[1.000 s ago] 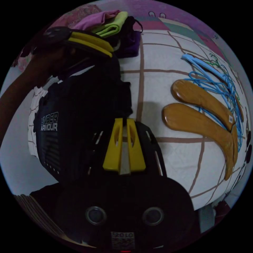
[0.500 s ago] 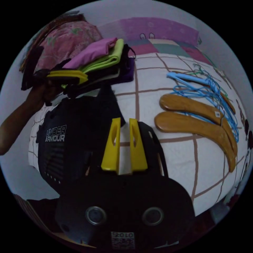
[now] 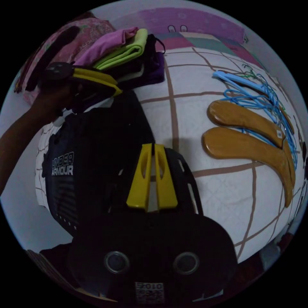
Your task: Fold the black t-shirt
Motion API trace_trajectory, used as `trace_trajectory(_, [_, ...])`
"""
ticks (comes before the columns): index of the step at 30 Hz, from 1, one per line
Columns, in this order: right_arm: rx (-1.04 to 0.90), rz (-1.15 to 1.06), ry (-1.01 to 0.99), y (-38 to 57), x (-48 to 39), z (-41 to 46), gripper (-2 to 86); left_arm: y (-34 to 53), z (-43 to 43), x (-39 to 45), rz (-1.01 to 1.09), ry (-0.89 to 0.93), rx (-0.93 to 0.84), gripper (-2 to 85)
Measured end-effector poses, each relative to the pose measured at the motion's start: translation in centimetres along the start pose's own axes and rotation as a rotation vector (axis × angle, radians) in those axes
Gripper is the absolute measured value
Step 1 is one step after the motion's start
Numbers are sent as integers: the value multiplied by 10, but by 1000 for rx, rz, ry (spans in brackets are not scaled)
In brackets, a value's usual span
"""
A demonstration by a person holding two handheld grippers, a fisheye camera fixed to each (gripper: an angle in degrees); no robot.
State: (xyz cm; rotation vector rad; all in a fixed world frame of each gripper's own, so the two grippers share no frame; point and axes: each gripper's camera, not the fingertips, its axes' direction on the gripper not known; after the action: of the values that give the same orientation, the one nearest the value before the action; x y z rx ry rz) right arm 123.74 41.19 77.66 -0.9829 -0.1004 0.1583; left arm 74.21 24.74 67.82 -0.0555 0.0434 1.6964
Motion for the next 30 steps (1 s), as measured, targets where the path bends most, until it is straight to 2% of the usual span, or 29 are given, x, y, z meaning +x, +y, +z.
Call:
trace_trajectory(2, [8, -24, 11, 7, 1, -5, 39, -1, 11, 3, 2, 13, -40, 65])
trace_trajectory(7, [-9, -41, -55, 17, 6, -9, 38, 4, 19, -1, -33, 125, 16, 27])
trace_trajectory(11, [-1, -36, -26, 23, 2, -10, 39, 11, -4, -6, -34, 115, 182, 19])
trace_trajectory(13, [-5, 3, -27, 25, 1, -8, 39, 12, -11, -3, 25, 111, 218, 25])
trace_trajectory(18, [-50, 85, -32, 30, -2, 12, 38, 15, -1, -2, 91, 136, 106, 75])
trace_trajectory(22, [-34, 92, -28, 35, -12, 14, 35, 36, -31, -10, 45, 132, 231, 99])
trace_trajectory(24, [-3, 112, -37, 40, -13, 13, 34, 56, -60, -10, 46, 108, 323, 109])
trace_trajectory(27, [188, 189, 28, 57, -12, -5, 32, 100, -98, -14, 0, 143, 444, 114])
trace_trajectory(30, [296, 126, -8, 65, -28, -23, 29, 164, -113, -11, -78, 177, 483, 113])
